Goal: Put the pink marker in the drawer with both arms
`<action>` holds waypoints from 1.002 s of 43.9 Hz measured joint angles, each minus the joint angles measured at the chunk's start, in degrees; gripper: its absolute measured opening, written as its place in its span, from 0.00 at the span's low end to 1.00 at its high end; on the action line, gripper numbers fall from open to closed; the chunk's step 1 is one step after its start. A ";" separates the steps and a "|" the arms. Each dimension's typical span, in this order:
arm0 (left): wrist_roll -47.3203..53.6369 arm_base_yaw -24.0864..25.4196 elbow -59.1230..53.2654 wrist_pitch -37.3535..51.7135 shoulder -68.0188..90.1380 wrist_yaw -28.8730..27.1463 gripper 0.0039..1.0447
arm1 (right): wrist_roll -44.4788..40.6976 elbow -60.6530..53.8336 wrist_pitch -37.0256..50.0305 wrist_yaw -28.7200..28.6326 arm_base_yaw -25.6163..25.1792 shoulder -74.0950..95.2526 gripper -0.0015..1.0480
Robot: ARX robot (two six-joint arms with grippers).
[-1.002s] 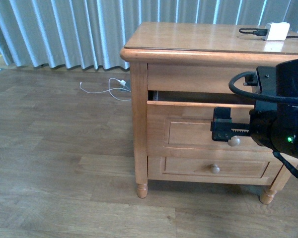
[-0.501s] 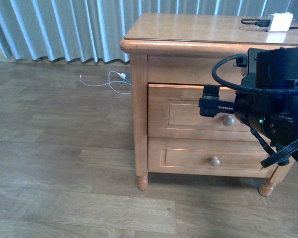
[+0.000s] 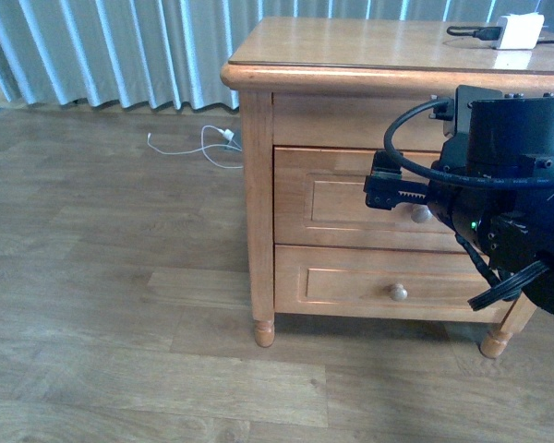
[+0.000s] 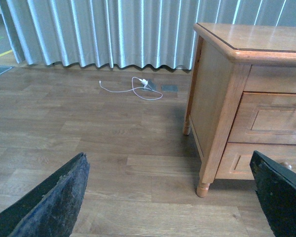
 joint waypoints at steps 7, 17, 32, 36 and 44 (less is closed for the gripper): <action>0.00 0.00 0.00 0.00 0.00 0.00 0.94 | -0.31 0.31 -0.02 -0.42 -0.37 0.11 0.92; 0.00 0.00 0.00 0.00 0.00 0.02 0.94 | -0.35 0.28 -0.46 -0.83 -0.59 0.04 0.92; 0.00 0.00 0.00 0.00 -0.02 0.00 0.94 | -1.09 -7.80 -7.06 1.40 -1.27 -9.16 0.92; 0.00 0.00 0.00 0.00 -0.02 0.00 0.94 | -1.20 -11.91 -9.57 -0.11 -1.29 -13.51 0.92; 0.00 0.00 0.00 0.00 -0.02 0.00 0.94 | -1.14 -21.24 -16.65 -5.27 -1.40 -26.43 0.92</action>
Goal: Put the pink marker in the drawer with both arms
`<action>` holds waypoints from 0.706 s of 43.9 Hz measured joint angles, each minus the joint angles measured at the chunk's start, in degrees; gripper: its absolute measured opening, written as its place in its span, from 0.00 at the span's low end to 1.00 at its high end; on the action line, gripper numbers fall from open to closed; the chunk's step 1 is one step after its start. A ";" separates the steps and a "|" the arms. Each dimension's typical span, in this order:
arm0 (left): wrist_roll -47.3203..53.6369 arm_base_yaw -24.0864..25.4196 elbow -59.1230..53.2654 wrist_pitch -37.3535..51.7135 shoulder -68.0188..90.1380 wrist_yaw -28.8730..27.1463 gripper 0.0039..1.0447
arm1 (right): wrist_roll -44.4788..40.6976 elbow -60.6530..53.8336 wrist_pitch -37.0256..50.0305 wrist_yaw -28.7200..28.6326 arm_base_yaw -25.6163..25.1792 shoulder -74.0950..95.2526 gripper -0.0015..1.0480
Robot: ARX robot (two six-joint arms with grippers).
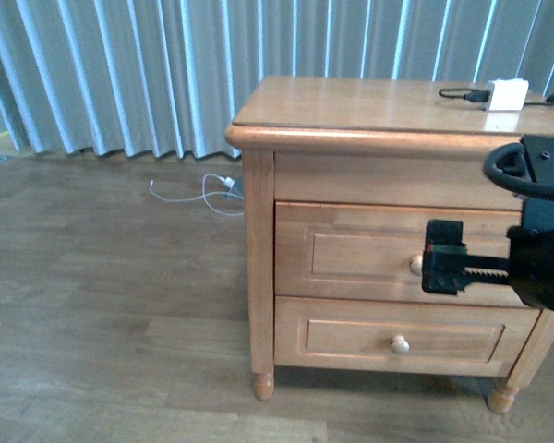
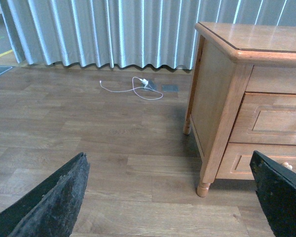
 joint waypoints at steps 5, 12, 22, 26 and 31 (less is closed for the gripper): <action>0.00 0.00 0.00 0.00 0.00 0.00 0.94 | 0.13 -7.37 -7.89 -4.59 -0.37 -14.60 0.92; 0.00 0.00 0.00 0.00 0.00 0.00 0.94 | 0.20 -14.58 -15.87 -8.04 0.11 -30.16 0.92; 0.00 0.00 0.00 0.00 0.00 0.02 0.94 | 1.40 -25.40 -30.08 -8.41 2.49 -55.84 0.92; 0.00 0.00 0.00 0.00 0.00 0.00 0.94 | 2.23 -28.24 -37.38 -6.60 2.82 -67.19 0.92; 0.00 0.00 0.00 0.00 0.00 0.02 0.94 | 2.38 -28.81 -38.34 -6.10 2.86 -72.22 0.92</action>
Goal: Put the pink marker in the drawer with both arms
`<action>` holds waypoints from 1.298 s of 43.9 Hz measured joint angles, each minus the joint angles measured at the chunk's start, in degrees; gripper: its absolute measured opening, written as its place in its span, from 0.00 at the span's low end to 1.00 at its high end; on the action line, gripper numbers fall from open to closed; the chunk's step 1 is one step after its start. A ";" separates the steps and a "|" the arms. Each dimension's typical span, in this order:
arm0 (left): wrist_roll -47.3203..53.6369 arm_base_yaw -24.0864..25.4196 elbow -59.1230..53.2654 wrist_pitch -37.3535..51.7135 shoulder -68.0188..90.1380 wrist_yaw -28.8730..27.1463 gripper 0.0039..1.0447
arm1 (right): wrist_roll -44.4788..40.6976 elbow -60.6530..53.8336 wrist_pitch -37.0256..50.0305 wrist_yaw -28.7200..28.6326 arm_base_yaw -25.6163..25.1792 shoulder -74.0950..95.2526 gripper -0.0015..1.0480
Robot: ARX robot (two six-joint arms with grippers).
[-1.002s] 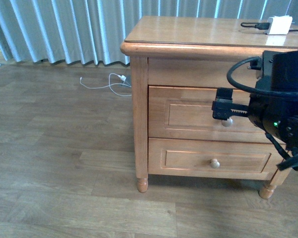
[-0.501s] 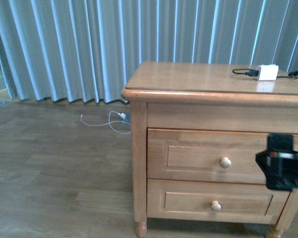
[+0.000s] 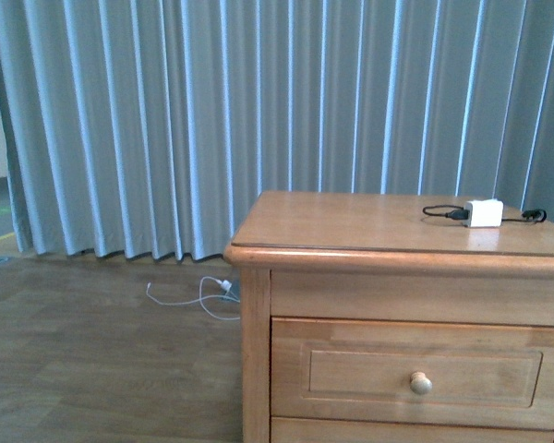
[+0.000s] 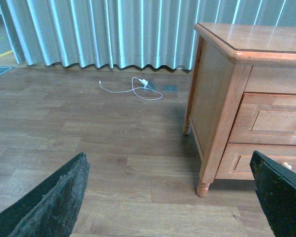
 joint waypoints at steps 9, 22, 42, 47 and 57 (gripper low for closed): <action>0.00 -0.02 0.00 0.00 0.00 -0.04 0.94 | -6.75 -7.56 19.65 11.98 0.98 -2.75 0.74; 0.00 0.00 0.00 0.00 0.00 -0.02 0.94 | -11.43 -11.69 19.98 5.62 -7.21 -12.61 0.10; 0.00 0.00 0.00 0.00 0.00 0.00 0.94 | -11.72 -13.62 14.45 -1.75 -14.86 -20.83 0.01; 0.00 0.00 0.00 0.00 -0.02 -0.07 0.94 | -11.72 -13.55 4.55 -1.79 -14.86 -28.76 0.01; 0.00 0.00 0.00 0.00 -0.02 0.00 0.94 | -11.72 -13.55 3.89 -1.79 -14.84 -31.02 0.01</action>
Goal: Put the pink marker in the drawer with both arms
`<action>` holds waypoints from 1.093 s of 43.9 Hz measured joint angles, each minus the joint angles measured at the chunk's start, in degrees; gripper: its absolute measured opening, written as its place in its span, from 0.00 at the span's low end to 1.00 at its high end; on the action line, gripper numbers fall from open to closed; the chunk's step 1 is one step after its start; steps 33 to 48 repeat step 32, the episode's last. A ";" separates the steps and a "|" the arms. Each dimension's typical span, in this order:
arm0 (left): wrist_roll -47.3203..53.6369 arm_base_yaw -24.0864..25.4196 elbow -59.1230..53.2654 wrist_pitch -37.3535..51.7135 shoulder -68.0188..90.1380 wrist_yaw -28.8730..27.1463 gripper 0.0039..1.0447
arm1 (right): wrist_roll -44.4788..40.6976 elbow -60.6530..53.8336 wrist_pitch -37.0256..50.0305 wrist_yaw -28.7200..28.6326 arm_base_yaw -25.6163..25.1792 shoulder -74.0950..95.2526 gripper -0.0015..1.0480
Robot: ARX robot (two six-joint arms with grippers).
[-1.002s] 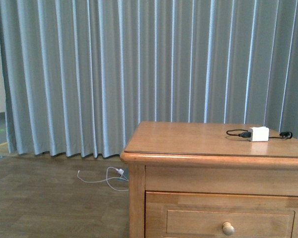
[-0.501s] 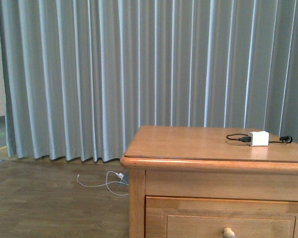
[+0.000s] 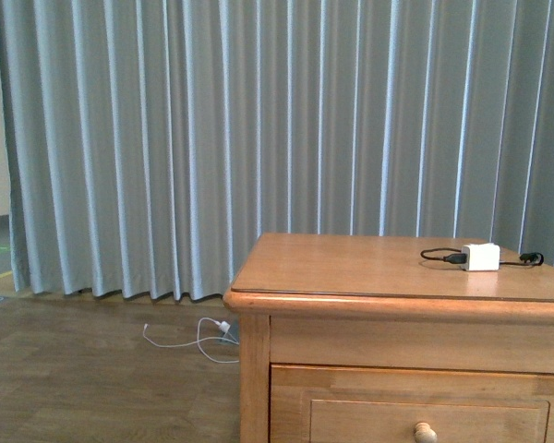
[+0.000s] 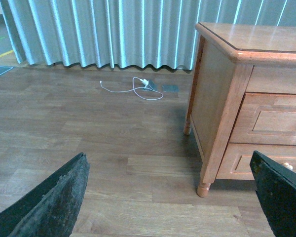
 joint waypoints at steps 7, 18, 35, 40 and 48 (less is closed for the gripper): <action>0.00 0.00 0.00 0.00 0.00 -0.02 0.94 | 0.00 0.00 -0.04 0.00 -0.02 0.00 0.01; 0.00 0.00 0.00 0.00 0.00 0.00 0.94 | -0.07 0.00 -0.04 0.00 -0.02 0.00 0.24; 0.00 0.00 0.00 0.00 0.00 0.00 0.94 | -0.07 0.00 -0.04 0.02 -0.02 0.00 0.85; 0.00 0.00 0.00 0.00 0.00 0.00 0.94 | -0.07 0.00 -0.04 0.02 -0.02 0.00 0.85; 0.00 0.00 0.00 0.00 0.00 0.00 0.94 | -0.07 0.00 -0.04 0.02 -0.02 0.00 0.85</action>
